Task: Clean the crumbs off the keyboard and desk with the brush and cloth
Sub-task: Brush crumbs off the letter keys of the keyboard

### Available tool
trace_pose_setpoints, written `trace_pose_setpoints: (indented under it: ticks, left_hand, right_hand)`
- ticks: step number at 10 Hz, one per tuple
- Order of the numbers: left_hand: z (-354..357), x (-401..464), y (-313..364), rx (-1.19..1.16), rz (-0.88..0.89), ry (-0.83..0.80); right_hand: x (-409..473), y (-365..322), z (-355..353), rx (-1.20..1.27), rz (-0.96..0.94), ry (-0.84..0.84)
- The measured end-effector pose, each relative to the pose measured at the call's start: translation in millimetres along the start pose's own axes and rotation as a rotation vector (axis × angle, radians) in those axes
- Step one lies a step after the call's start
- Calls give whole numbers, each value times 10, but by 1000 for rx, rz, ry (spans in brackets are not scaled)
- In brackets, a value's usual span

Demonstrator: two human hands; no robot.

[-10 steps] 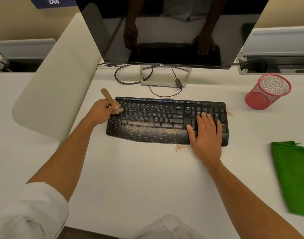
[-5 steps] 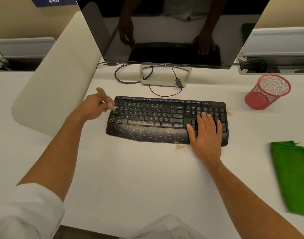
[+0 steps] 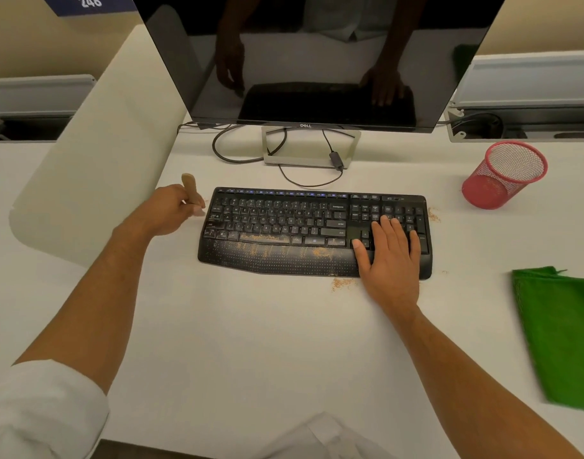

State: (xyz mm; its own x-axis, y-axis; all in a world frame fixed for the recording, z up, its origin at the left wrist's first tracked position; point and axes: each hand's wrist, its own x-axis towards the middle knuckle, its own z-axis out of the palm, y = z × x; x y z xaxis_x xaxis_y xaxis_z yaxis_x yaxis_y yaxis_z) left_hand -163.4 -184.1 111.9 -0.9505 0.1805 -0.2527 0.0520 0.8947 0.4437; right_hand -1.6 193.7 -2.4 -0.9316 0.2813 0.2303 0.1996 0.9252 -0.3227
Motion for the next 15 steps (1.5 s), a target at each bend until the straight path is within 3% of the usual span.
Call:
trace_pose_setpoints:
  ticks: [1, 2, 5, 6, 8, 12, 13, 15]
  left_hand:
    - [101, -21, 155, -269, 12, -17]
    - [206, -47, 193, -330, 32, -85]
    - [132, 63, -65, 94, -31, -12]
    - [120, 65, -22, 106, -41, 24]
    - [226, -9, 248, -203, 21, 28]
    - [92, 182, 71, 80, -97, 41]
    - [147, 135, 150, -49, -47, 100]
    - [318, -57, 263, -254, 46, -66]
  right_hand:
    - [-3, -1, -3, 1, 2, 2]
    - [0, 0, -10, 10, 3, 0]
    - [-1, -3, -8, 4, 0, 5]
    - [0, -3, -5, 10, 1, 9]
    - [-4, 0, -12, 6, 1, 1]
    - [0, -4, -12, 3, 4, 1]
    - [2, -4, -13, -3, 6, -10]
    - [4, 0, -16, 5, 4, -4]
